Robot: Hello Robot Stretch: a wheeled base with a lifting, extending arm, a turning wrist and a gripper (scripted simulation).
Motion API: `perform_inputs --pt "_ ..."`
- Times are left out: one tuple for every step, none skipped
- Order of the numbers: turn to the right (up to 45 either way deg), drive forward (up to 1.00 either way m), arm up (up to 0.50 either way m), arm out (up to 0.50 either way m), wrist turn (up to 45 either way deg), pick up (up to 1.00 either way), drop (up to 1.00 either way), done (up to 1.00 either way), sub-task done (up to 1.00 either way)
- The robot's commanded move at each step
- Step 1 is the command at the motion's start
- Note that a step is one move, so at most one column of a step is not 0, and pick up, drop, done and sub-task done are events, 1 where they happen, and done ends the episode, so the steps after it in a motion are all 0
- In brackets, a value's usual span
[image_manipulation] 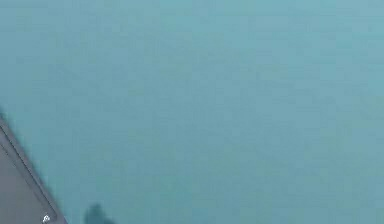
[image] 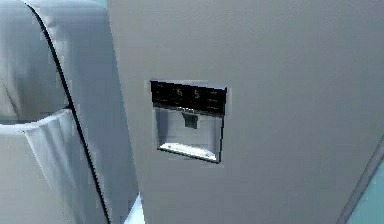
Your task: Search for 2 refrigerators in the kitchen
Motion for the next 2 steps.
perform_inputs --pt "-39.0 0.0 0.0 0.0 0.0 0.0 0.0 0.0 0.0" --pt "0.0 0.0 0.0 0.0 0.0 0.0 0.0 1.0 0.0"
